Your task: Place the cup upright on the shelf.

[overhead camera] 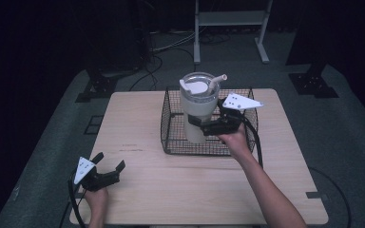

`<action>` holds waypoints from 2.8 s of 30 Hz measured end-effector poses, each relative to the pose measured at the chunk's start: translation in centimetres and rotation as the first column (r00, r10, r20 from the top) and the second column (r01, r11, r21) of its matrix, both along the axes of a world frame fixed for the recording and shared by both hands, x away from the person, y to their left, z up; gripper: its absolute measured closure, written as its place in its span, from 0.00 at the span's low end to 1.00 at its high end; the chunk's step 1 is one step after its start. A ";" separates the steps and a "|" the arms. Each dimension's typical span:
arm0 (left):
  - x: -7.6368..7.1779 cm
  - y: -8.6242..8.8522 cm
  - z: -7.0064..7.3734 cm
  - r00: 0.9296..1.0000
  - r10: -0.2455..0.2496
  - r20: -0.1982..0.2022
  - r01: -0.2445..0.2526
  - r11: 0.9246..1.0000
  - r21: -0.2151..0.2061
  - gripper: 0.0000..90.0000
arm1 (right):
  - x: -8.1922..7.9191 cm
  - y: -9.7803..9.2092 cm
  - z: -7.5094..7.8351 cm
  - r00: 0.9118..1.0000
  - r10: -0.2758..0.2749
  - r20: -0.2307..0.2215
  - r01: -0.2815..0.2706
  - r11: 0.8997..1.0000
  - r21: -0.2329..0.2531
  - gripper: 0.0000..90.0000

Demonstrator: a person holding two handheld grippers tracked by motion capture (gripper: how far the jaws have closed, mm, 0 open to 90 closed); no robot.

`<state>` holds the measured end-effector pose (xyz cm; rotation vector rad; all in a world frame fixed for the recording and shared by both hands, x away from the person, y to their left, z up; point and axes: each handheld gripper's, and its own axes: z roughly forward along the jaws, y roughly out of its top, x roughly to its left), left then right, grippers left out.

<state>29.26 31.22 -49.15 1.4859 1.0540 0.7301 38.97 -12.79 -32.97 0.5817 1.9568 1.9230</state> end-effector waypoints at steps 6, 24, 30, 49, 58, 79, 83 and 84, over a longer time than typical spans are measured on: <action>0.0 0.0 0.0 1.000 -0.001 -0.001 0.001 1.000 -0.003 0.00 | 2.1 0.9 0.2 1.000 0.008 0.014 -0.008 1.000 -0.020 0.08; -0.1 0.2 0.0 1.000 -0.006 -0.001 0.006 1.000 -0.019 0.00 | 7.8 2.7 -1.8 0.997 0.080 0.008 -0.079 0.995 -0.063 0.08; -0.1 0.3 0.0 1.000 -0.007 0.000 0.007 1.000 -0.021 0.00 | 9.4 2.7 -3.7 0.996 0.079 -0.048 -0.083 0.993 -0.084 0.08; -0.2 0.5 0.0 1.000 -0.017 0.005 0.017 0.999 -0.044 0.00 | 12.6 3.0 -7.8 0.982 0.088 -0.164 -0.113 0.982 -0.151 0.08; -0.2 0.6 0.0 1.000 -0.024 0.005 0.025 0.999 -0.045 0.00 | 13.5 3.8 -8.4 0.972 0.101 -0.211 -0.148 0.964 -0.222 0.08; -0.3 0.7 0.0 0.999 -0.033 0.010 0.034 0.998 -0.052 0.00 | 13.6 3.1 -9.4 0.971 0.114 -0.211 -0.171 0.946 -0.275 0.08; -0.3 0.6 0.0 1.000 -0.031 0.006 0.031 0.999 -0.043 0.00 | 13.3 2.7 -9.4 0.973 0.124 -0.194 -0.178 0.940 -0.291 0.08; -0.3 0.6 0.0 0.999 -0.032 0.007 0.032 0.999 -0.042 0.00 | 13.2 2.6 -9.4 0.973 0.124 -0.196 -0.178 0.940 -0.291 0.07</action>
